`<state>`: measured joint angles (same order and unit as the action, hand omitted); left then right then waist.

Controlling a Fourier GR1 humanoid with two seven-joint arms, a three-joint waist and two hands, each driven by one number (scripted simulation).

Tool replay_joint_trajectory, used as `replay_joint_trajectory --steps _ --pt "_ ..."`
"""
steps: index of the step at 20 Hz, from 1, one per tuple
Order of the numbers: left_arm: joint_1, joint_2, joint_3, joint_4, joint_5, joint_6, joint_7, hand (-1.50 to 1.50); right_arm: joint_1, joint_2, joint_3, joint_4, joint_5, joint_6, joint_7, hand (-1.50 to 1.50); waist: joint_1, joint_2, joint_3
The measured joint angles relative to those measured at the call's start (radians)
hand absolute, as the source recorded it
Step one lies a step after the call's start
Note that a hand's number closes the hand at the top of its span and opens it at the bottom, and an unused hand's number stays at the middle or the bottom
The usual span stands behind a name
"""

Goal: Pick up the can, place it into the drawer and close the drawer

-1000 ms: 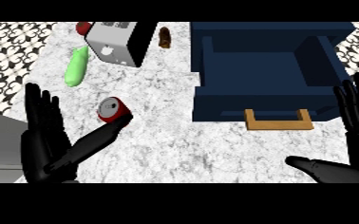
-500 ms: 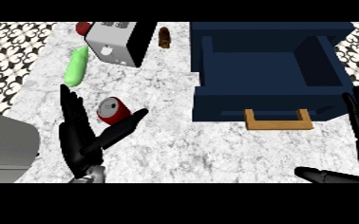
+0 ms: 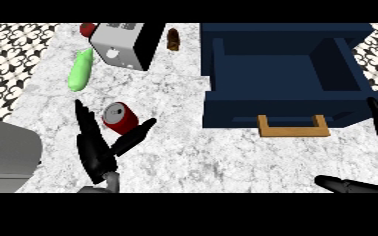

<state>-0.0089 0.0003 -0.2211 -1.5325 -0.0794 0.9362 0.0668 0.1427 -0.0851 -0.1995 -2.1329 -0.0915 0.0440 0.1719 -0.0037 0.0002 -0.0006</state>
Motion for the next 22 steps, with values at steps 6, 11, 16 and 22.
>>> replay_joint_trajectory --steps 6,11,16,22 --pt "0.013 0.0 0.062 0.124 0.177 -0.039 -0.197 -1.5 0.012 -0.018 -0.043 -0.054 -0.048 0.019 0.054 -1.5 0.0 0.0 0.0" --pt "-0.007 0.0 0.086 0.25 0.306 -0.067 -0.342 -1.5 0.033 -0.01 -0.054 -0.103 -0.058 0.032 0.081 -1.5 -0.001 0.0 0.0" --pt "-0.089 0.001 0.131 0.426 0.434 -0.1 -0.485 -1.5 0.032 -0.005 -0.06 -0.105 -0.049 0.042 0.082 -1.5 -0.002 0.0 0.0" --pt "-0.129 0.0 0.21 0.561 0.508 -0.179 -0.588 -1.5 0.034 0.01 -0.058 -0.097 -0.02 0.051 0.074 -1.5 -0.001 0.0 0.0"
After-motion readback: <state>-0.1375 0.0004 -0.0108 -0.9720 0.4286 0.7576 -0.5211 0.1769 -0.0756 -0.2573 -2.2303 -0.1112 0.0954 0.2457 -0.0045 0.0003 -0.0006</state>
